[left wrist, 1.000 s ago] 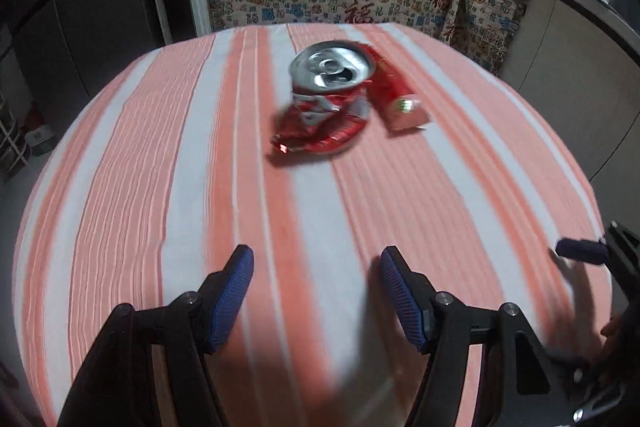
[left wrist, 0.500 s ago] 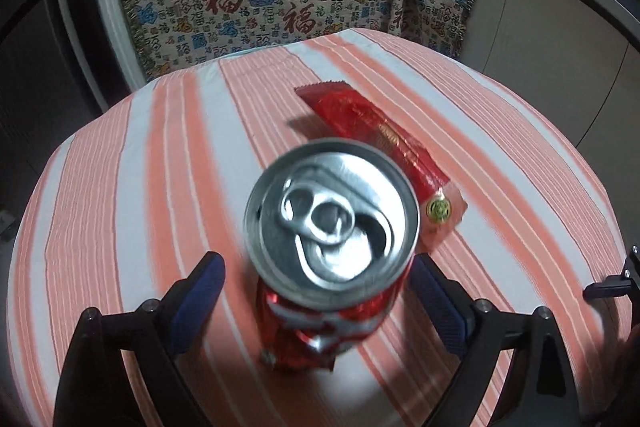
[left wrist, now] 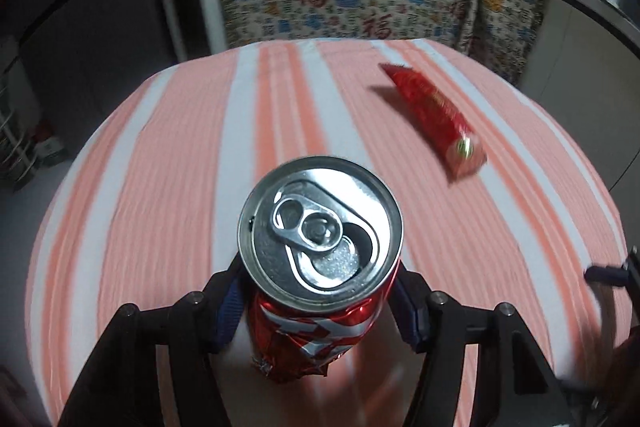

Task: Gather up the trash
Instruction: 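Grasp the crushed red can with the left tool and lift it, then lower the right tool onto the red wrapper, close on it and lift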

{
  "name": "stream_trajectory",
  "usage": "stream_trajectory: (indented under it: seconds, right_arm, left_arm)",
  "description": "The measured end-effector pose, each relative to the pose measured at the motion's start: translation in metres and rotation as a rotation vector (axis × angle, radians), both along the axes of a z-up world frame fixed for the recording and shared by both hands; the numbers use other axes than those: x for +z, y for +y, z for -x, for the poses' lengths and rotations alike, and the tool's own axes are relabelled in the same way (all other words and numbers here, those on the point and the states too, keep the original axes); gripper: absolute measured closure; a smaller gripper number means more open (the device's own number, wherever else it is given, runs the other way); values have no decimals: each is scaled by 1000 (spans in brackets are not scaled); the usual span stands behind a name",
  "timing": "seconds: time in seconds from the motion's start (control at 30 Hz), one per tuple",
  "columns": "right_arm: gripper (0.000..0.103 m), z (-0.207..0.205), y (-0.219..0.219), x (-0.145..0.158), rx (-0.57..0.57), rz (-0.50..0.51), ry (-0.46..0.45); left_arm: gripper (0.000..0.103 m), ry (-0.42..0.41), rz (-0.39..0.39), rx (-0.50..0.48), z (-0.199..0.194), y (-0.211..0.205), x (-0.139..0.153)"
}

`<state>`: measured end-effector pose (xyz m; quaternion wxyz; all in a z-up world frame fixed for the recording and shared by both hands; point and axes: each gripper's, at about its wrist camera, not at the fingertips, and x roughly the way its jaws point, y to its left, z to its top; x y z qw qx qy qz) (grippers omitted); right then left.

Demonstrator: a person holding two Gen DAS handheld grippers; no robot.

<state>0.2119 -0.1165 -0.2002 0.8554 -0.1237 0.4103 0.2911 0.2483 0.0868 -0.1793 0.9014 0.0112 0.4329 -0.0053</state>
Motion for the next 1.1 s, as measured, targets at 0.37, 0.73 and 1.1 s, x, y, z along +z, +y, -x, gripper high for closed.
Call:
stream_trajectory:
  seconds: [0.37,0.73,1.1]
  right_arm:
    - [0,-43,8,3,-61,14,49]
    - [14,-172,62,10,-136,24,54]
    - [83,-136,70,14,-87,12,-43]
  left_arm:
    - [19,8,-10,62,33,4,-5]
    - [16,5,-14,62,34,3,-6]
    - [16,4,-11,62,34,4,-6]
